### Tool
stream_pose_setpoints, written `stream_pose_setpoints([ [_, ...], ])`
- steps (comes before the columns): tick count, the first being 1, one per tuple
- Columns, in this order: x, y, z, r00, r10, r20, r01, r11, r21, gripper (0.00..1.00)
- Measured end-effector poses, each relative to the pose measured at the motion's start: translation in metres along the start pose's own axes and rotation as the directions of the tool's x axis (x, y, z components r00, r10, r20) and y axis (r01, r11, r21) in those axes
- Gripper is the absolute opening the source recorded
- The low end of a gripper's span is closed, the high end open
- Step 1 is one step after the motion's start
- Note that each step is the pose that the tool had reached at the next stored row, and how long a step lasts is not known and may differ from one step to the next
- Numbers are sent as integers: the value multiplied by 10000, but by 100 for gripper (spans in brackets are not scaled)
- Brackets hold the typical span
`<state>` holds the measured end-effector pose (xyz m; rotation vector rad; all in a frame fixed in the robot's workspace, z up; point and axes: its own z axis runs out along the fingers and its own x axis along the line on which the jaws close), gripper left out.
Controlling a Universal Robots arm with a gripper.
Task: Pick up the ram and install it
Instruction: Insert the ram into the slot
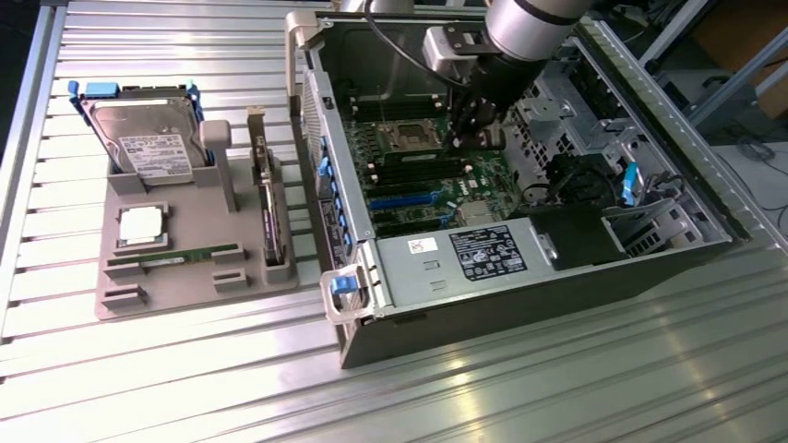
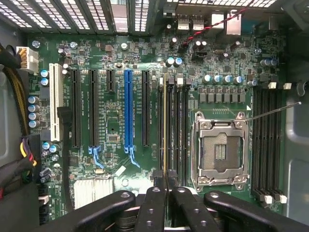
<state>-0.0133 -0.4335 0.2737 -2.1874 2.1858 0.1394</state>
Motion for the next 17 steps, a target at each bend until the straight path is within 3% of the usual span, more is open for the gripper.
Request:
stream_pose_setpoints([
  [4,5,-2,48,10000,1,-2,-1,10000,0,12],
  [7,7,-70,67,10000,2,-1,-2,10000,0,12],
  [13,-30,-68,94,10000,29,3,-29,10000,4,12],
  [17,-26,-61,141,10000,29,-39,-29,10000,3,12],
])
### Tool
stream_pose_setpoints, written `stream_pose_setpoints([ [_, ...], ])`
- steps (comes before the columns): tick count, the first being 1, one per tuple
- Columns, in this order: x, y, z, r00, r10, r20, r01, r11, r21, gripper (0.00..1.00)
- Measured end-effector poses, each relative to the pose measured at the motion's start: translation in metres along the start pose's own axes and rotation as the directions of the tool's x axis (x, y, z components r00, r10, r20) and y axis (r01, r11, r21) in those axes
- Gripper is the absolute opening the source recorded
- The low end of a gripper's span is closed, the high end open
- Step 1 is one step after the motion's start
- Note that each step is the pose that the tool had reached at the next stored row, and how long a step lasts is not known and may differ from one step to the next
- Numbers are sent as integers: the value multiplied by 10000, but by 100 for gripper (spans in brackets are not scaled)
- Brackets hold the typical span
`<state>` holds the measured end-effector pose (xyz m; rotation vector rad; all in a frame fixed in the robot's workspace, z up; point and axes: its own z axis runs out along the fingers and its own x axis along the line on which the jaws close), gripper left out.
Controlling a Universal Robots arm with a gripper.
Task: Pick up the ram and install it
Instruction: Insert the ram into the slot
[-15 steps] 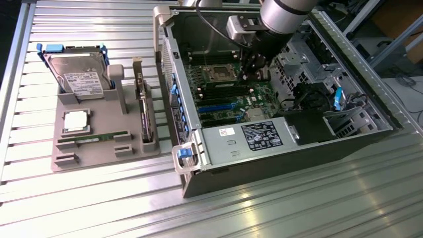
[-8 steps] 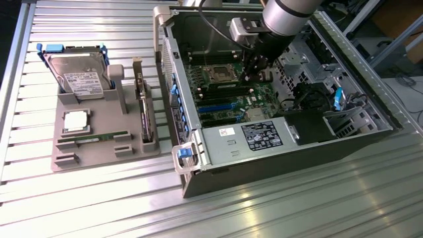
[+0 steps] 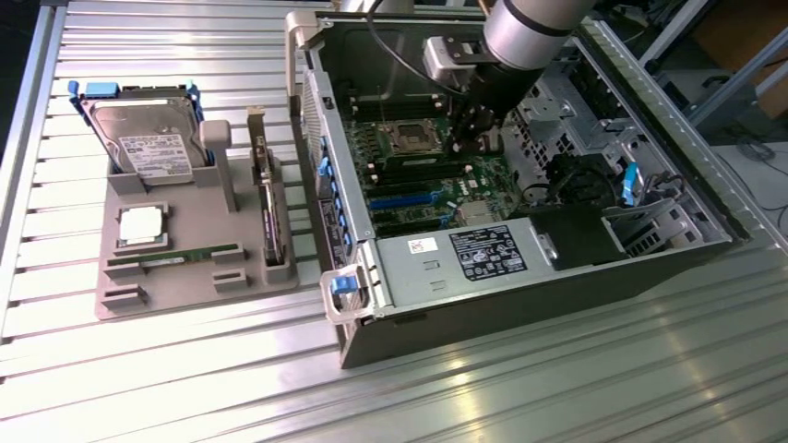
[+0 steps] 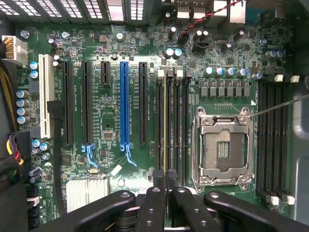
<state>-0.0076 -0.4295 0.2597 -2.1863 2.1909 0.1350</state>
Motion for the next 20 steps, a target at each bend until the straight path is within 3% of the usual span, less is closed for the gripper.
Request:
stream_pose_setpoints([
  [5,-26,-1,21,10000,1,-88,-1,10000,2,12],
  [7,-25,-1,23,9998,7,-201,-7,10000,-4,12],
  [20,-27,11,117,9998,7,-204,-7,10000,-3,12],
])
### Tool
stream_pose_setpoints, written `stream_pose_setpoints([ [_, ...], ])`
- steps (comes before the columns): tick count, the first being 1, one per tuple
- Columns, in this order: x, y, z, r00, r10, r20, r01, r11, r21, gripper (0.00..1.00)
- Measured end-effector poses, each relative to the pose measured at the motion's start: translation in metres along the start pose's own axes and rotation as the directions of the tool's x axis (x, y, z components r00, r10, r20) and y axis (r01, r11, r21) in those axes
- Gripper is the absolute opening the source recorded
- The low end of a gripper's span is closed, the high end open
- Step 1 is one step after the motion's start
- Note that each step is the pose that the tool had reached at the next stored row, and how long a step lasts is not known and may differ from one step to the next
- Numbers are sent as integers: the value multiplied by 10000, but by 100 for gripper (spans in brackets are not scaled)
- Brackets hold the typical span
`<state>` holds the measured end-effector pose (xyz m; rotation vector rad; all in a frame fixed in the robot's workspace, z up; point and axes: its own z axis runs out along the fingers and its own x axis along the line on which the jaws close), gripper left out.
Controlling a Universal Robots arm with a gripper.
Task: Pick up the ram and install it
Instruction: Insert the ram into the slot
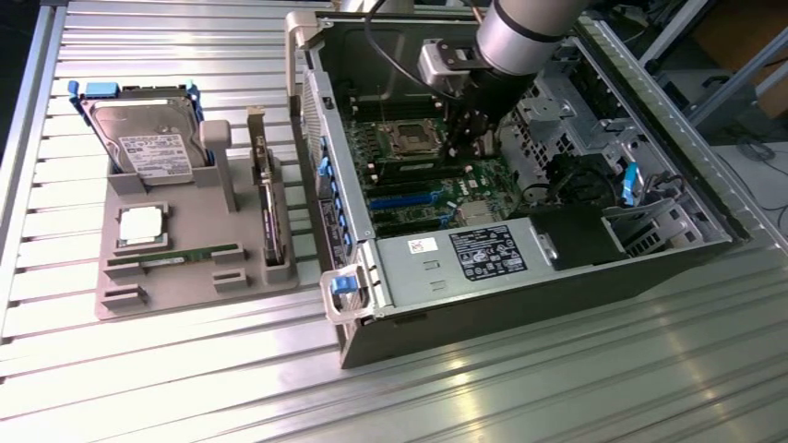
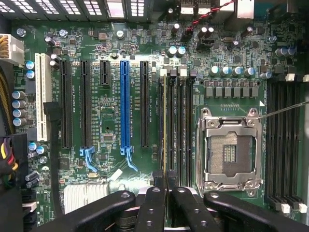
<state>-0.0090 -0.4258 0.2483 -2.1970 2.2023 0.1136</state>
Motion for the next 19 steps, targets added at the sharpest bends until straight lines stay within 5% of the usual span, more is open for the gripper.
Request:
stream_pose_setpoints([
  [19,-12,-1,57,10000,0,-1,0,10000,-1,12],
])
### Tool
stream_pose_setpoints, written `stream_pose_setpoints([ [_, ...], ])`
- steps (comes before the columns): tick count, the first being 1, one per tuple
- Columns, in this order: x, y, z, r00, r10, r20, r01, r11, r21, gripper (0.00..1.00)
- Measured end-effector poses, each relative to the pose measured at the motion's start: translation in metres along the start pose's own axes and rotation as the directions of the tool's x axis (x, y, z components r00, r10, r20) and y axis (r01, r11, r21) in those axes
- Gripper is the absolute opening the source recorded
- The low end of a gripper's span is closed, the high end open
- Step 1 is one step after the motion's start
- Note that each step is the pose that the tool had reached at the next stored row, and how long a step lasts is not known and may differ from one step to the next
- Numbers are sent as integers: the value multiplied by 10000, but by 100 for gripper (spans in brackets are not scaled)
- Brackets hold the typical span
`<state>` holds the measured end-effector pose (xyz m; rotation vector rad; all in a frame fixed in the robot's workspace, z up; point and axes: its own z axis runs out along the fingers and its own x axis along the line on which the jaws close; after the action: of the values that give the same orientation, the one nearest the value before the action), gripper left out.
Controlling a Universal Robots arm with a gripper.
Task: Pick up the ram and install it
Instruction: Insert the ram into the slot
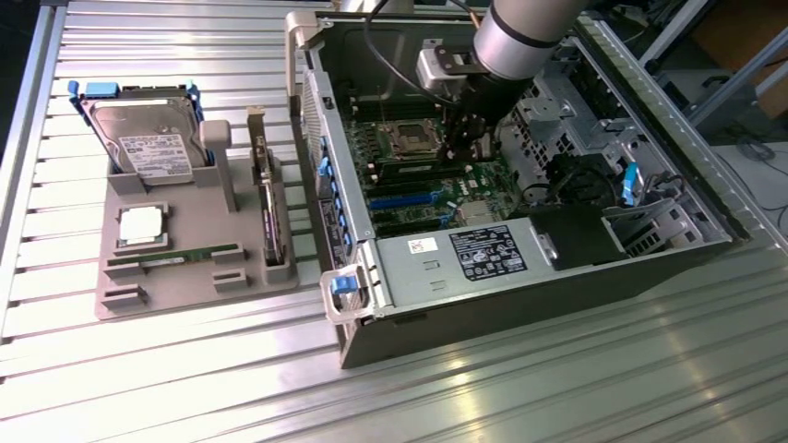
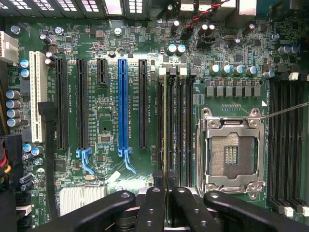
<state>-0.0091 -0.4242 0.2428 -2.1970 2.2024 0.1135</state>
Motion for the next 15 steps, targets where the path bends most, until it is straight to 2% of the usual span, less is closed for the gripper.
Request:
stream_pose_setpoints([
  [15,1,-1,16,10000,-1,0,1,10000,0,12],
])
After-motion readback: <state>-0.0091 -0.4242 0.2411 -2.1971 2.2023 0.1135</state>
